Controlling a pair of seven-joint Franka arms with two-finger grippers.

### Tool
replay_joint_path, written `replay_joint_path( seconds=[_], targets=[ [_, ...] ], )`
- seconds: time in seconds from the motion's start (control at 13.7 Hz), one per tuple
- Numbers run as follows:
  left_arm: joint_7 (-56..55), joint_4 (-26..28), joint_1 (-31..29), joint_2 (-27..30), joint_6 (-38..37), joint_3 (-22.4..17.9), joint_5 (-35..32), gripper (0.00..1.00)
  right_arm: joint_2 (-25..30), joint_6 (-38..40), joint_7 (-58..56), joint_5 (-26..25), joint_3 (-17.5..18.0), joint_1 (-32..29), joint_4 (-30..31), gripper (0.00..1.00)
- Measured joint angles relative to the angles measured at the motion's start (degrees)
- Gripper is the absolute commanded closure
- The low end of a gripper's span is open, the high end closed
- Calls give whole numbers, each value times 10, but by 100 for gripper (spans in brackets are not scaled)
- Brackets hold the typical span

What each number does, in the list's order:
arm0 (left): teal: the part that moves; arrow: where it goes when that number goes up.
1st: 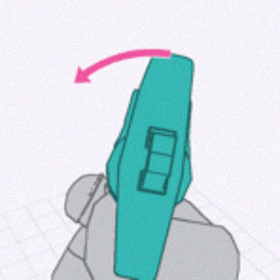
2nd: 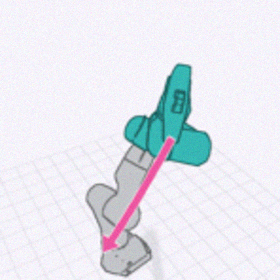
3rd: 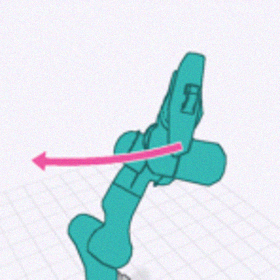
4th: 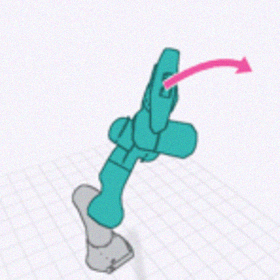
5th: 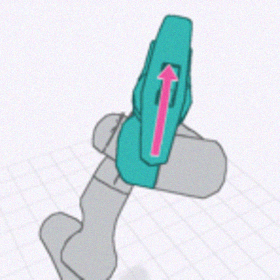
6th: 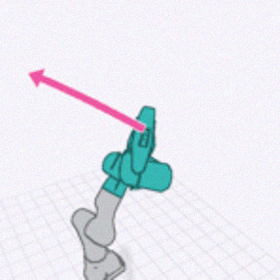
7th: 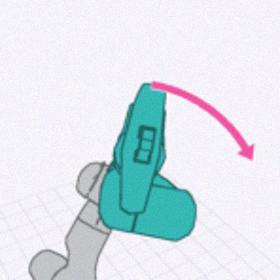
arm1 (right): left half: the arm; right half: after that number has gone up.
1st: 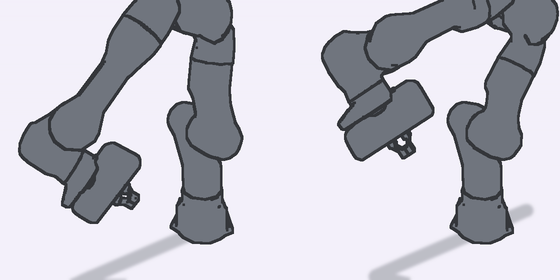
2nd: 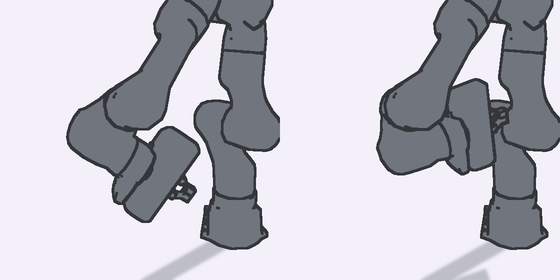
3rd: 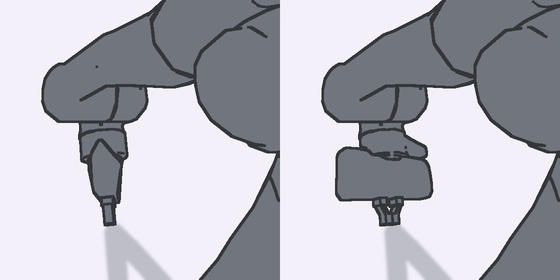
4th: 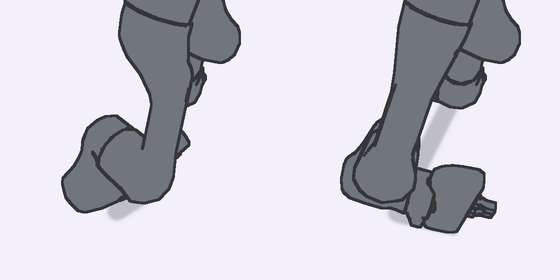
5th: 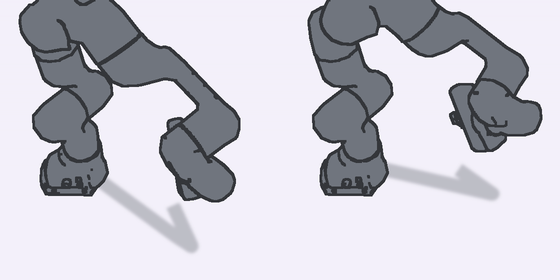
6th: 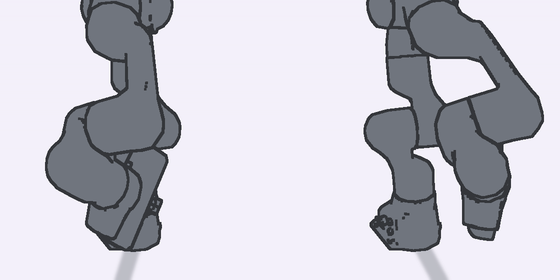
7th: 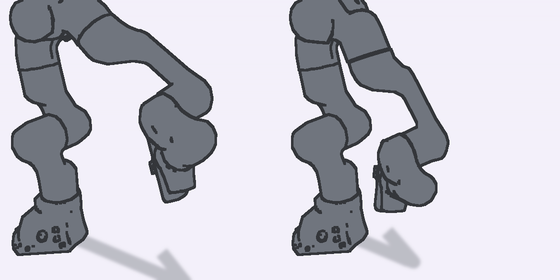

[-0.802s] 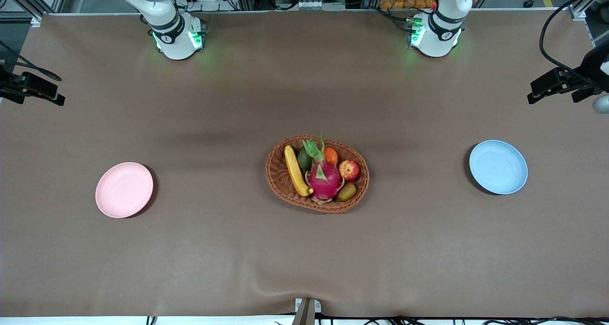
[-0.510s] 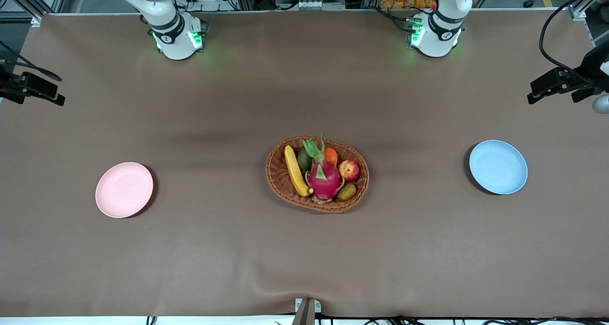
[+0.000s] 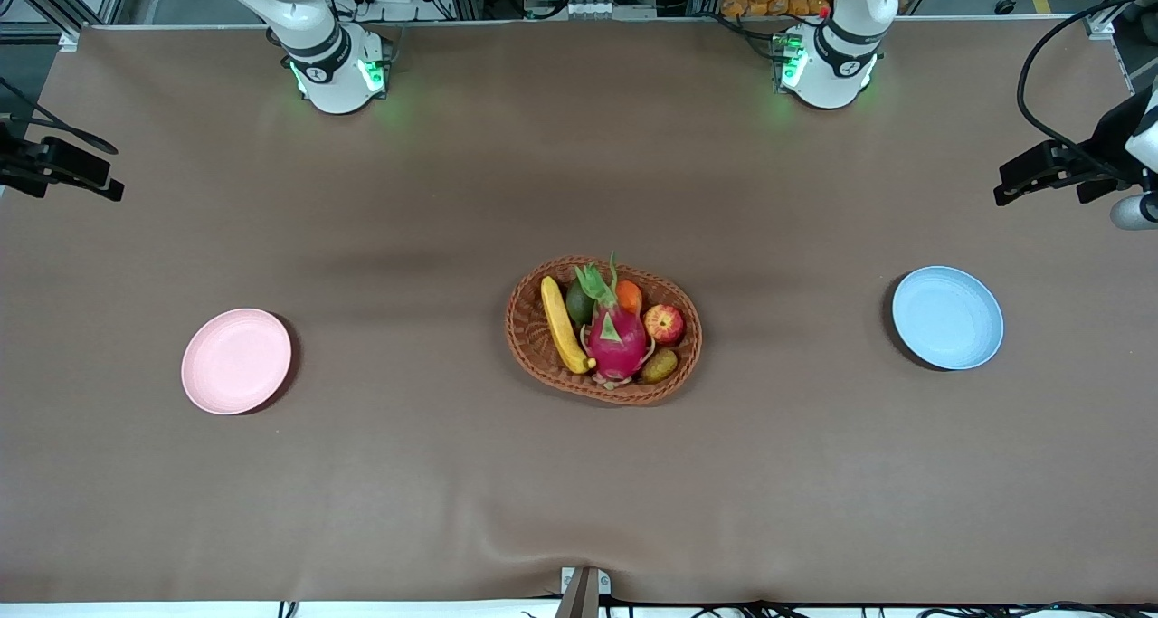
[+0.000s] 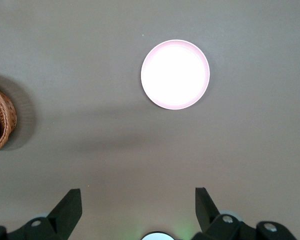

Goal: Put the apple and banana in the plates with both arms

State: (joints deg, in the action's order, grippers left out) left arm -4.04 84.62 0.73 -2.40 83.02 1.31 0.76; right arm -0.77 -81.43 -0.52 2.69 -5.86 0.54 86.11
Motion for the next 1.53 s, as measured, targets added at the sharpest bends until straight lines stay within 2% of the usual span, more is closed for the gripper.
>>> replay_joint_path(
  seconds=[0.51, 0.8, 1.02, 1.24, 1.53],
  targets=[
    [30, 4, 7, -11, -1, 1, 0, 0, 0, 0, 0, 0, 0, 1, 0, 0],
    [43, 7, 9, -46, 6, 6, 11, 0, 0, 0, 0, 0, 0, 1, 0, 0],
    [52, 20, 29, -73, 46, 23, 14, 0, 0, 0, 0, 0, 0, 3, 1, 0],
    [70, 60, 54, -86, 101, 37, 14, 0, -1, 0, 0, 0, 1, 19, 5, 0],
    [135, 109, 56, -100, 174, 55, 14, 0, -6, 0, 3, 0, 1, 42, 6, 0]
  ],
)
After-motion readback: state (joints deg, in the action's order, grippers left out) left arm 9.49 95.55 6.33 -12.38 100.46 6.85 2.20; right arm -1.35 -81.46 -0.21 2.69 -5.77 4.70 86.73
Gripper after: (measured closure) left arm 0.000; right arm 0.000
